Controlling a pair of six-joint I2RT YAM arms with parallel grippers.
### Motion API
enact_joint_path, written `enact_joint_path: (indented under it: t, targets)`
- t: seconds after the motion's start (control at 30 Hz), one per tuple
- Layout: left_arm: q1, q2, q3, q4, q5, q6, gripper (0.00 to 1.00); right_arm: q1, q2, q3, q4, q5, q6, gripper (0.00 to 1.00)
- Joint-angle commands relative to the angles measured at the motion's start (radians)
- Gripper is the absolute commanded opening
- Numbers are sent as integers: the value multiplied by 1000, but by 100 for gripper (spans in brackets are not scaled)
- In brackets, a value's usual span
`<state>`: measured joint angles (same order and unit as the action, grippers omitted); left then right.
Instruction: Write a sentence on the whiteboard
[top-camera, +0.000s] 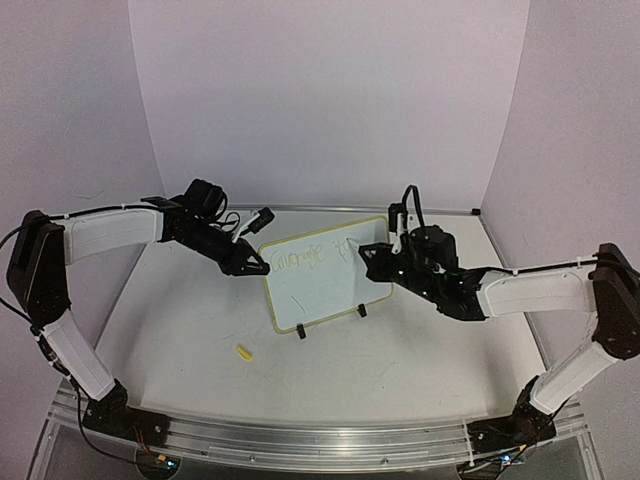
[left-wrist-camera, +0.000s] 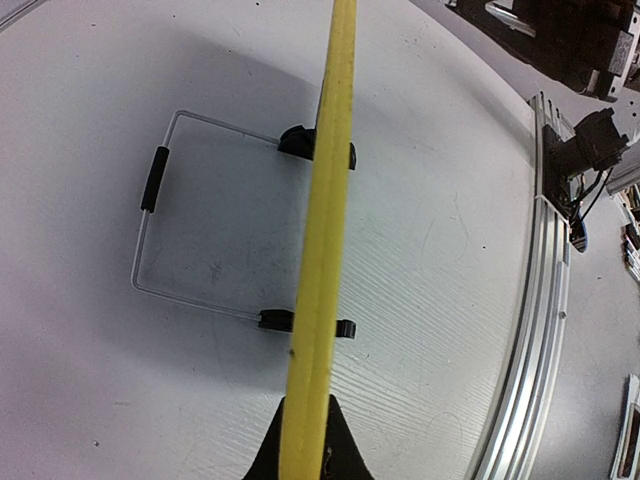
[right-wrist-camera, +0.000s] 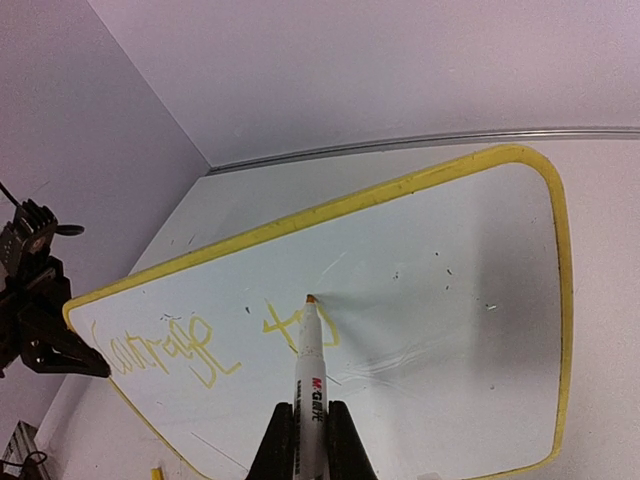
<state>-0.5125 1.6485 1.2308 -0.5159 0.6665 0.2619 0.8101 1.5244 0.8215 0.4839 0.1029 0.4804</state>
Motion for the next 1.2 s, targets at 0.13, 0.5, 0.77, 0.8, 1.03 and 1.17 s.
enact_joint_path:
  t: [0.13,0.5,0.77,0.8,1.03,1.17]
  targets:
    - [-2,4,10,-58,-140,50,0,-2,-161,-48,-40,98,-11,0]
    - [-1,5,7,-59,-141,49,0,-4,-61,40,-59,131,-54,0]
    - [-2,3,9,-59,-142,50,0,-3,-36,81,-57,136,-79,0]
    - [-2,2,9,-59,-142,50,0,-3,-33,84,-57,138,-81,0]
    - [-1,3,9,-60,-143,50,0,-5,-6,89,-57,146,-82,0]
    - [-1,1,9,-61,-144,50,0,-5,-7,66,-58,153,-68,0]
